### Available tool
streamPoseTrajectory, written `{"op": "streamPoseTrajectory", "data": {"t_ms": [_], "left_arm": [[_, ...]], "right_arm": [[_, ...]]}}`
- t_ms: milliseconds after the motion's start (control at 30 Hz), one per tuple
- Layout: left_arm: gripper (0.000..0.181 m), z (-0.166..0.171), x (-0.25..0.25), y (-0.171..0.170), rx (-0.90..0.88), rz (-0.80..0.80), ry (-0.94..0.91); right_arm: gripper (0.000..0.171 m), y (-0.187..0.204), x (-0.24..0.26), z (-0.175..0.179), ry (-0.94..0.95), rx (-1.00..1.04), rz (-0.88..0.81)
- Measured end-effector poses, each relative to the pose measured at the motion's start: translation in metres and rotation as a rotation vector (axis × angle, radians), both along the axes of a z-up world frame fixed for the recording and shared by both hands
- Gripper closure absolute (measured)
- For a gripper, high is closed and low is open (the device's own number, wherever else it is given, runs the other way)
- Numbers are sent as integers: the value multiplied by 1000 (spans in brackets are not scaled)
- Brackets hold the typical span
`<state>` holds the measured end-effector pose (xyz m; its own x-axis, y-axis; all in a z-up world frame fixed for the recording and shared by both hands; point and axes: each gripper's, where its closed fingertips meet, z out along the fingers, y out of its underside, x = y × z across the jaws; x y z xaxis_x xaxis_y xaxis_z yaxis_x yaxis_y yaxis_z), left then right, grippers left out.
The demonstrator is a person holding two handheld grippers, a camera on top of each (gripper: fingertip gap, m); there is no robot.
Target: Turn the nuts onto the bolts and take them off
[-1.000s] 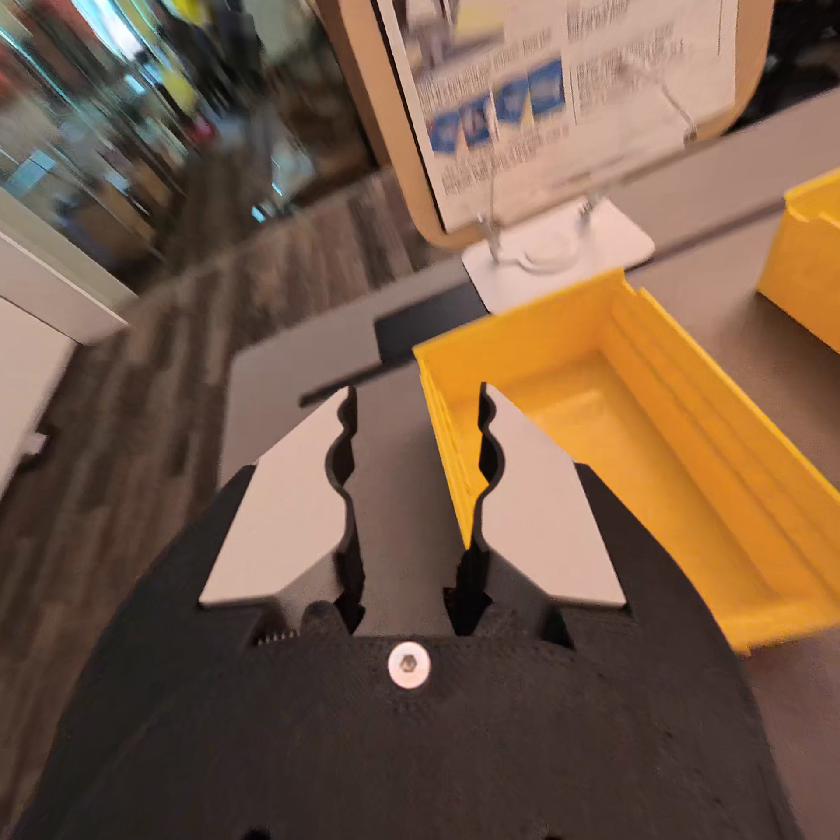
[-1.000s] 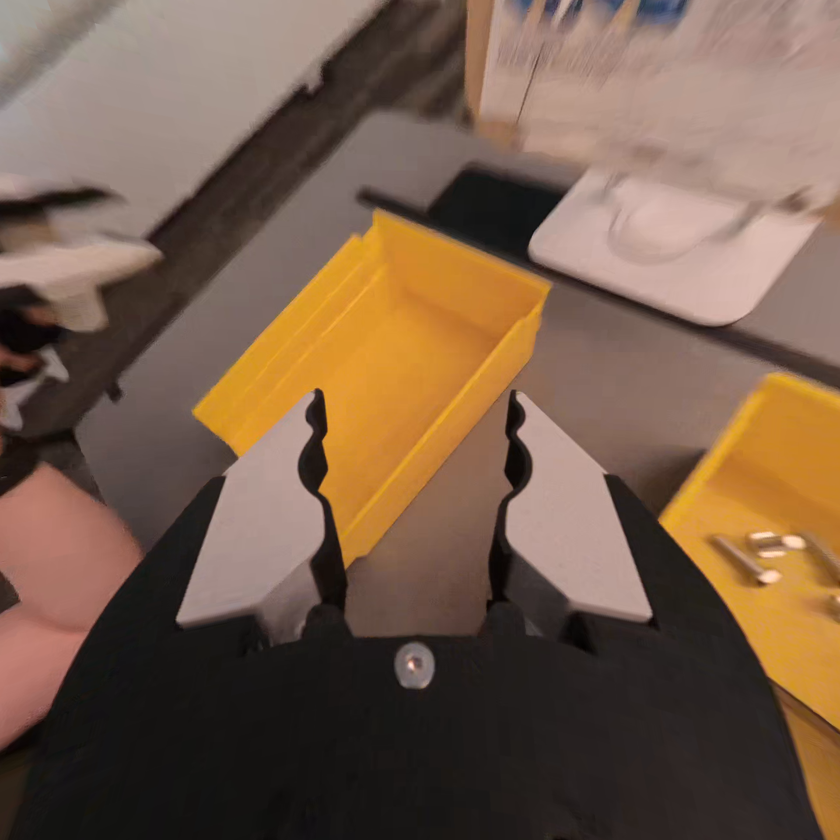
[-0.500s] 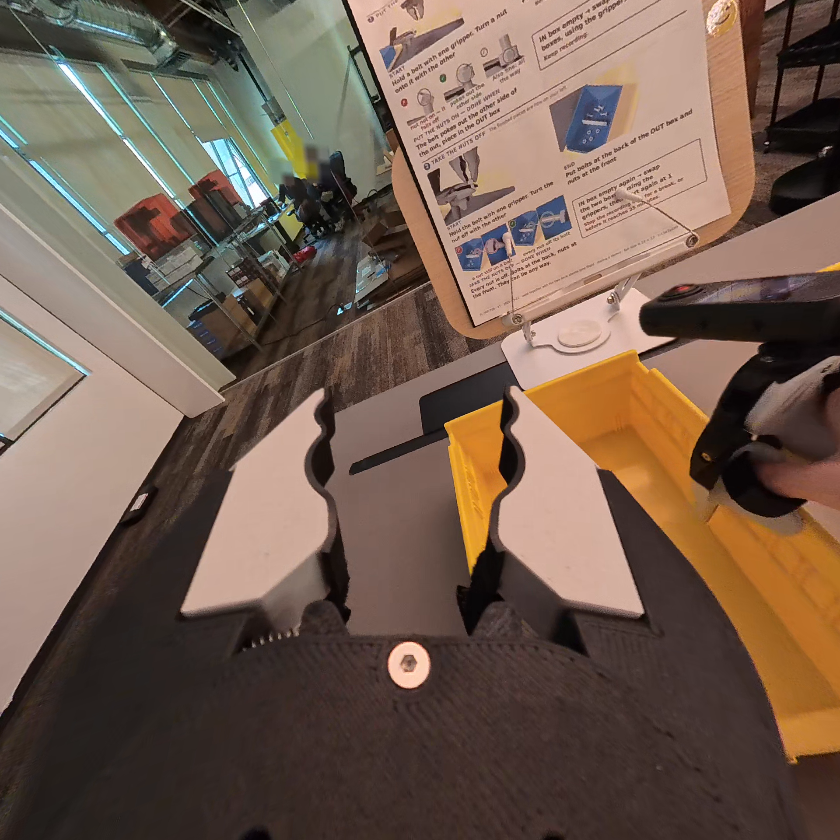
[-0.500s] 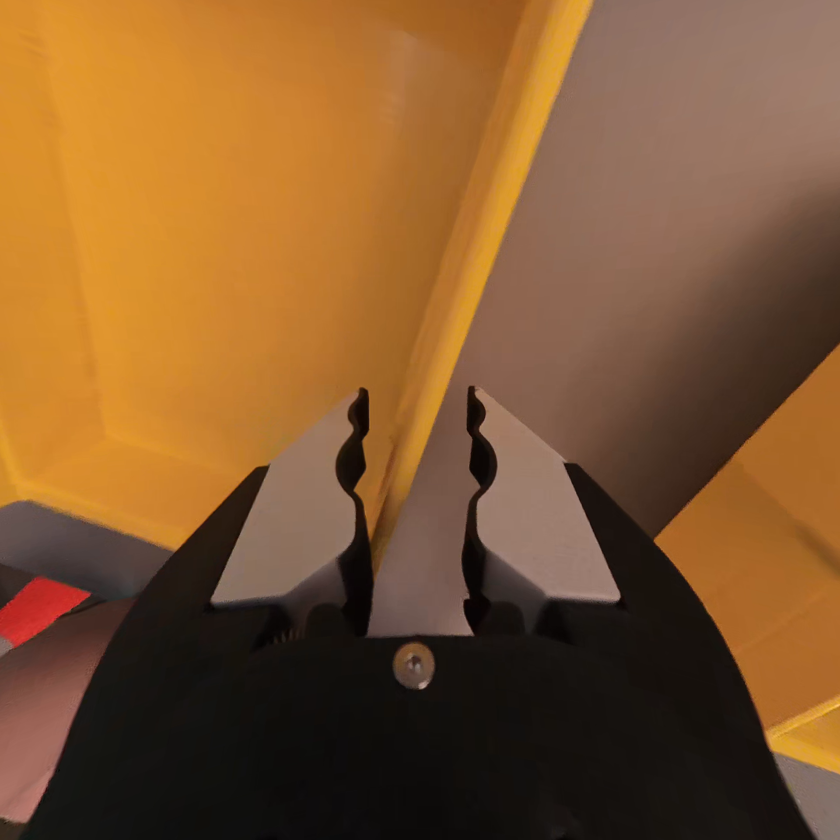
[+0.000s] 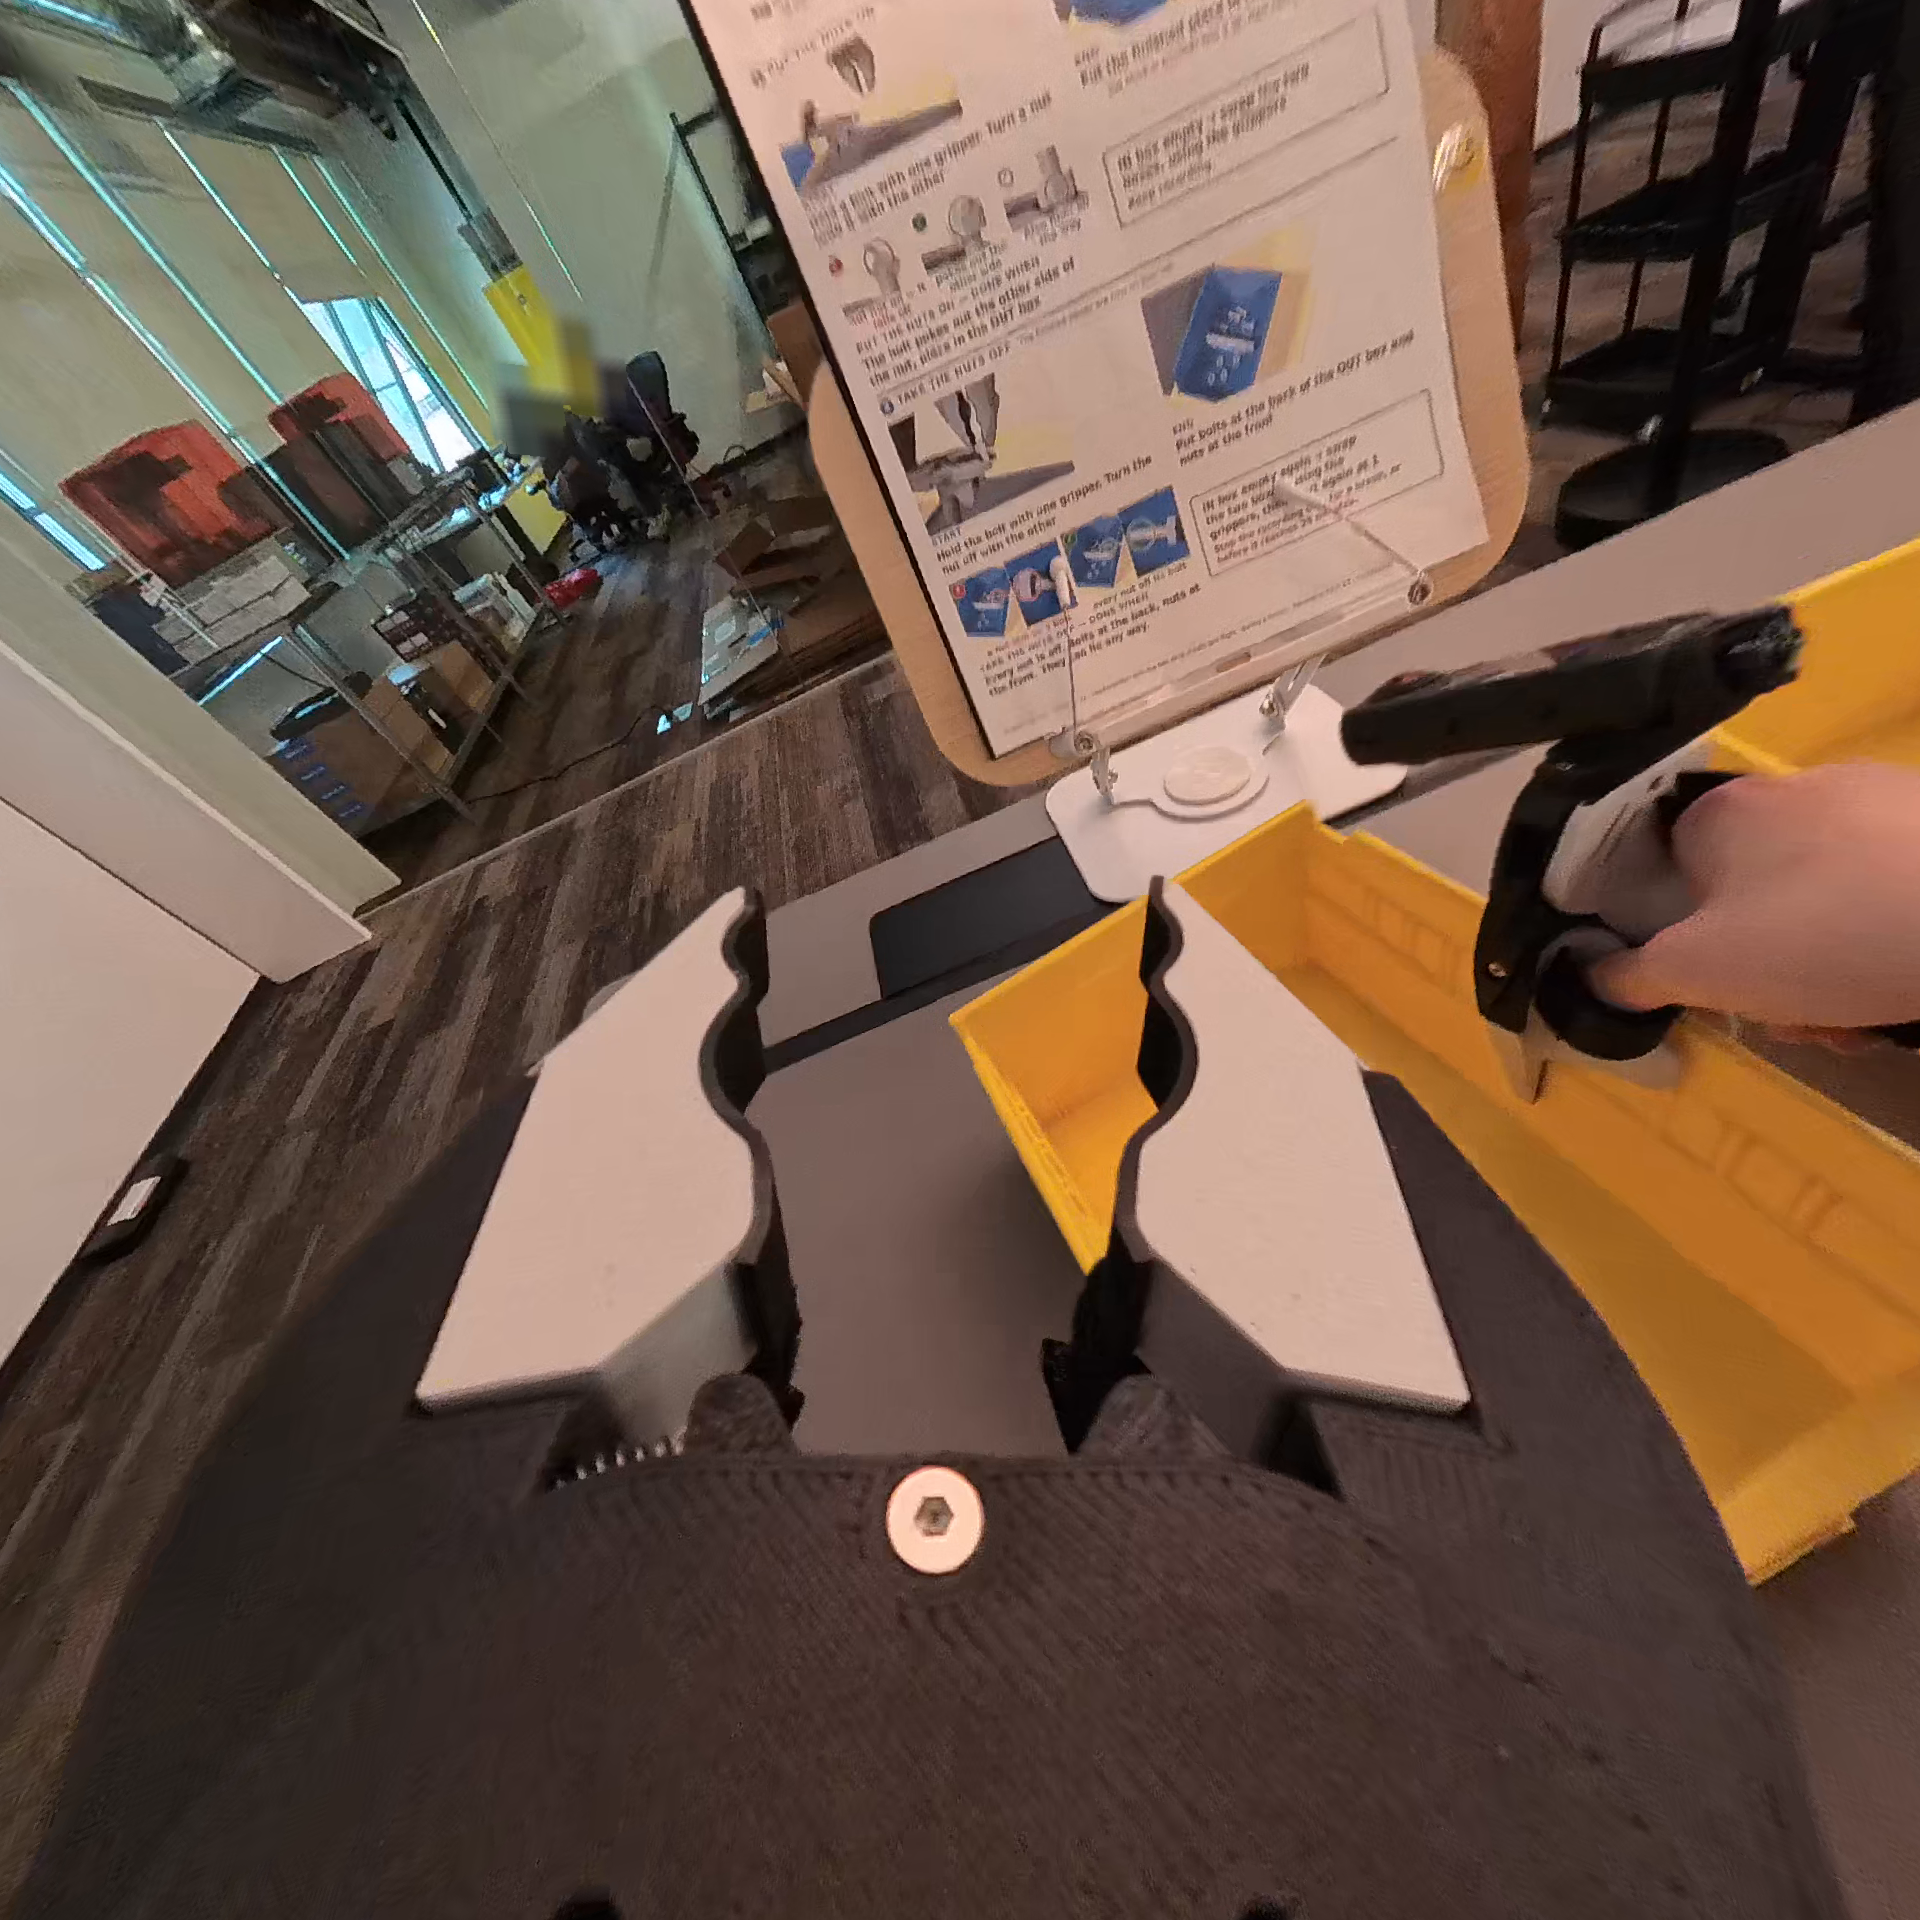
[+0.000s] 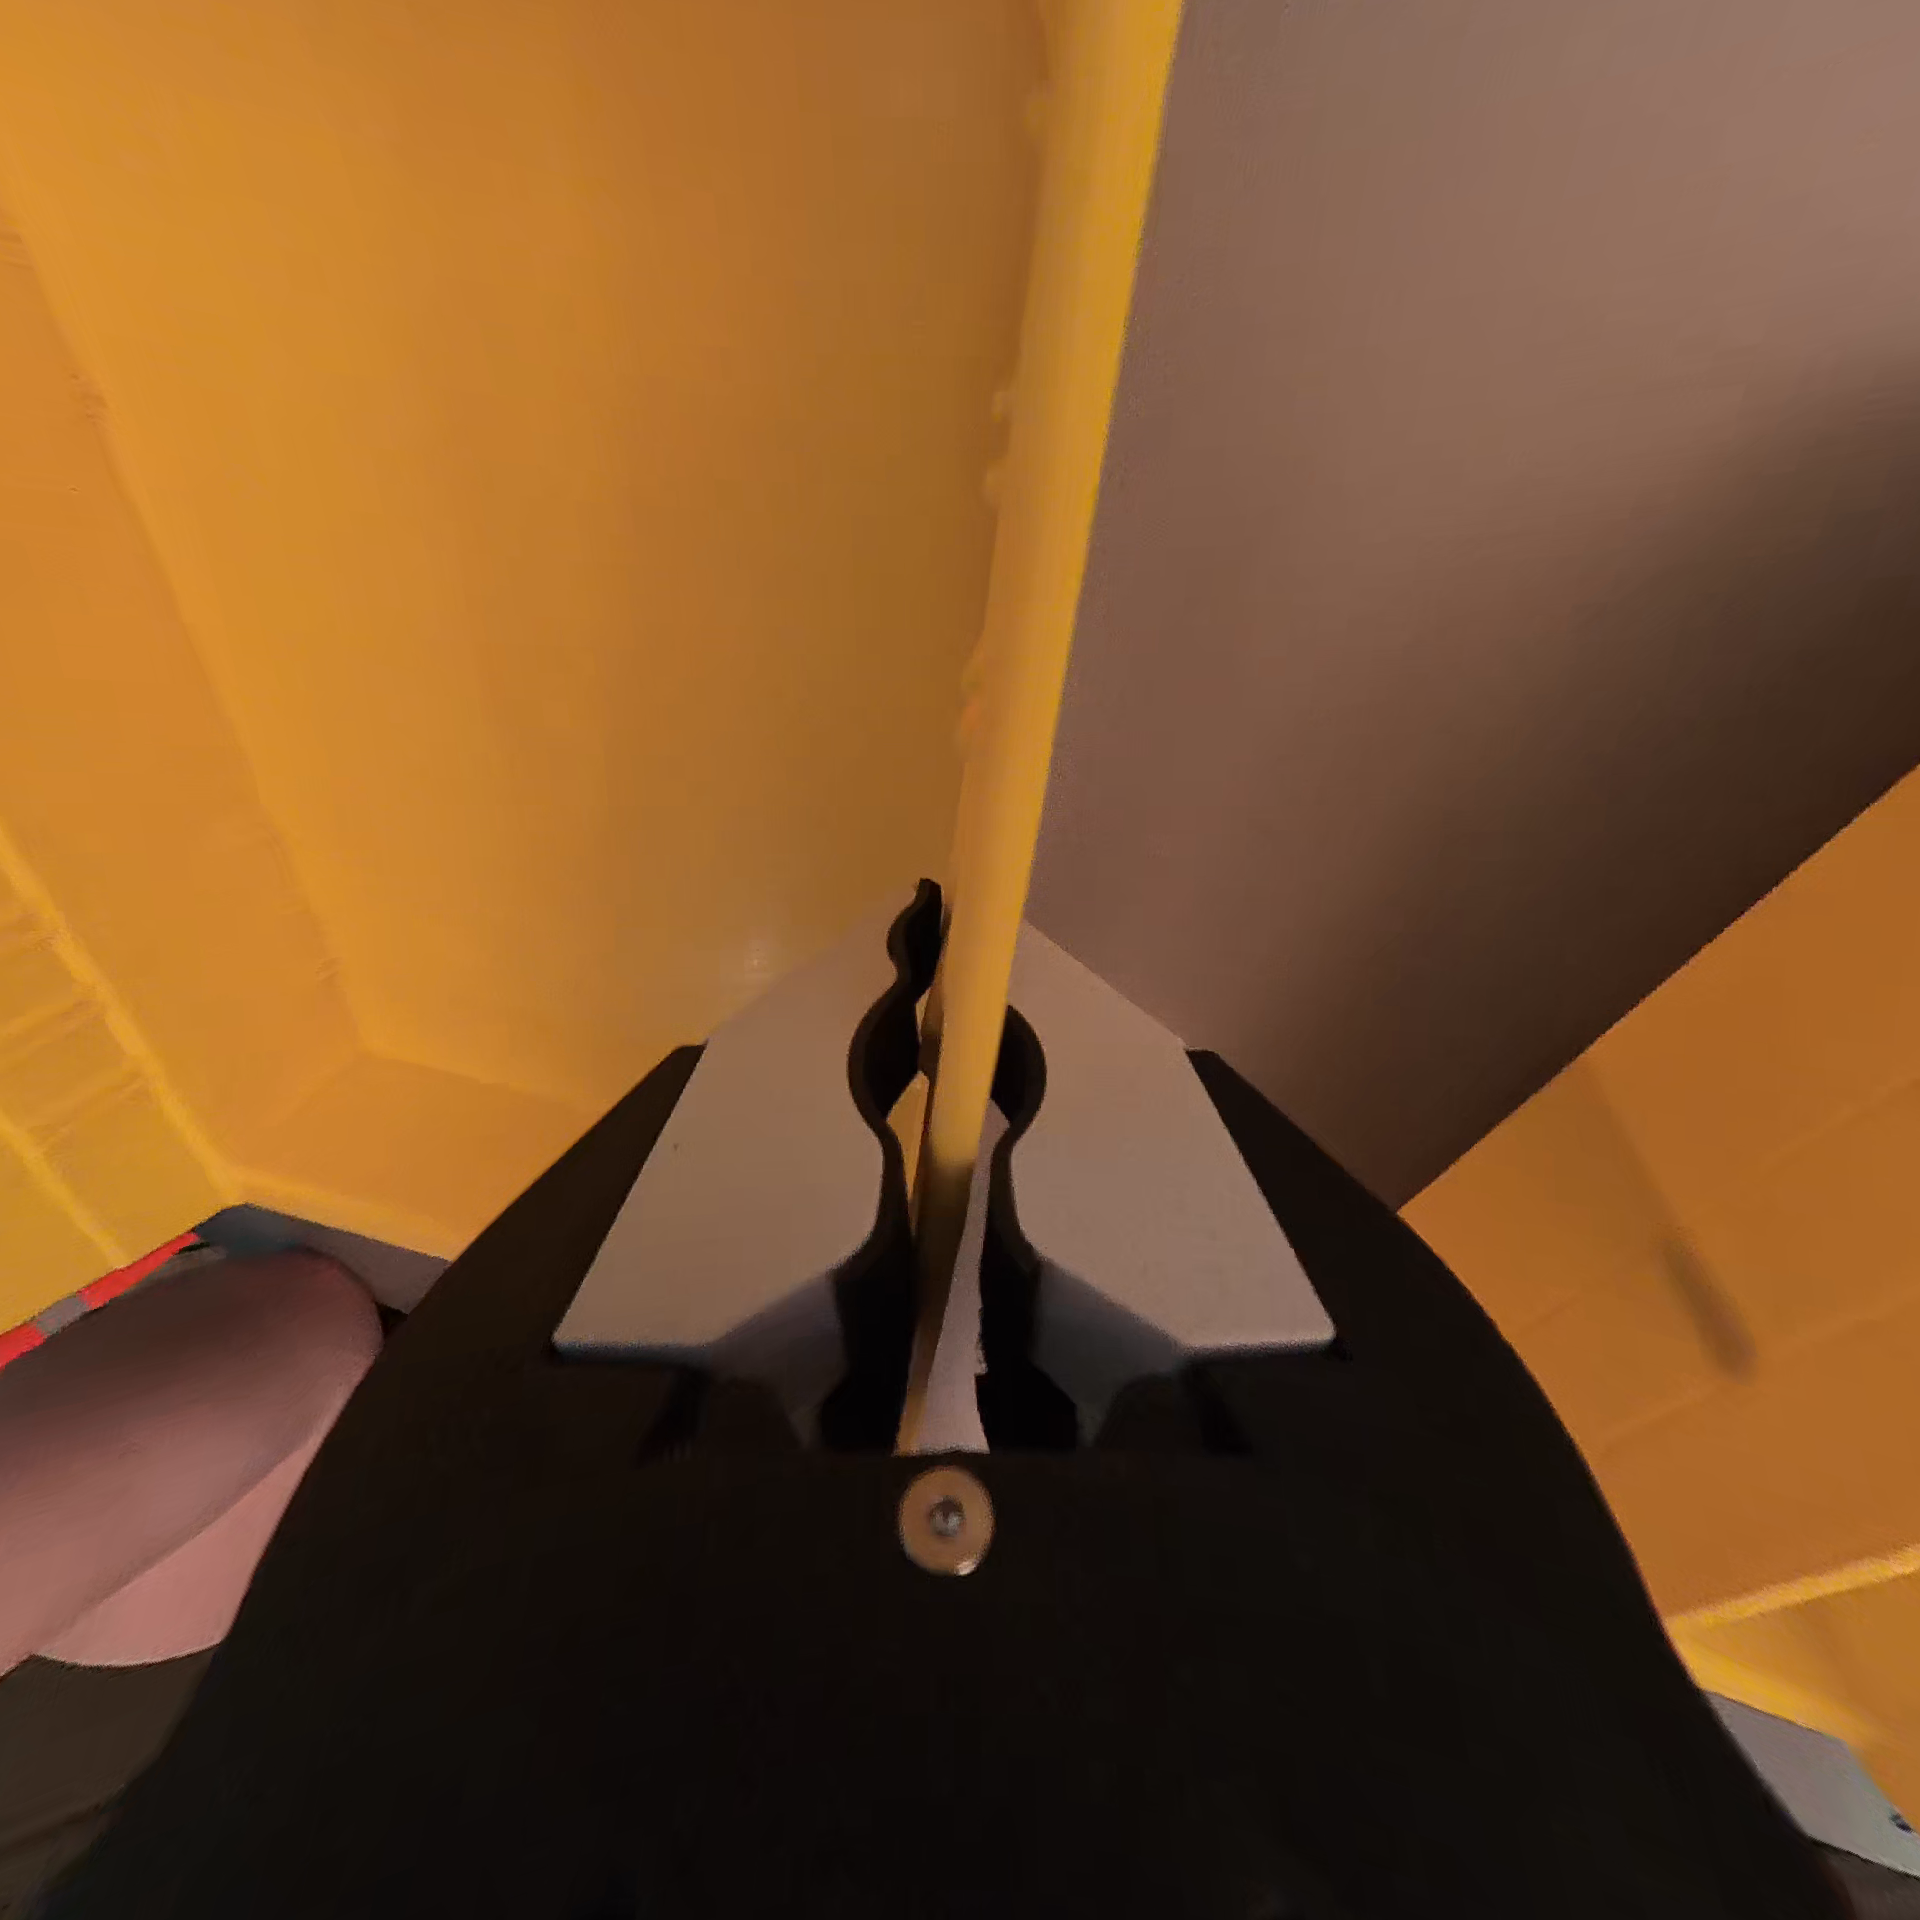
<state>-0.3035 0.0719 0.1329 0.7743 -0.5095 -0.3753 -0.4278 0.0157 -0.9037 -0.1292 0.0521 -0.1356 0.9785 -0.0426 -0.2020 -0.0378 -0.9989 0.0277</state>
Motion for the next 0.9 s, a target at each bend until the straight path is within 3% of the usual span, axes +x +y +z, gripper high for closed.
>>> {"op": "streamPoseTrajectory", "data": {"t_ms": [133,233,333,467,567,667,767,900], "left_arm": [[107,35,-19,-25,27,-45,-219],[101,67,-36,-50,41,-147,-470],[92,85,-44,-68,19,-273,-644],[81,71,-7,-75,-135,-437,-649],[80,42,72,-89,-336,-646,-608],[80,-27,170,-105,-608,-770,-500],[78,-111,235,-98,-802,-715,-365],[71,-187,278,-103,-980,-657,-184]], "right_arm": [[169,5,-2,32,42,19,51],[169,8,23,88,104,93,75],[169,-3,83,159,135,207,38],[169,-49,219,233,57,348,-165],[168,-108,327,254,-62,401,-366],[168,-176,413,248,-188,407,-548],[169,-238,467,227,-270,372,-664],[169,-303,506,189,-286,277,-752]]}}
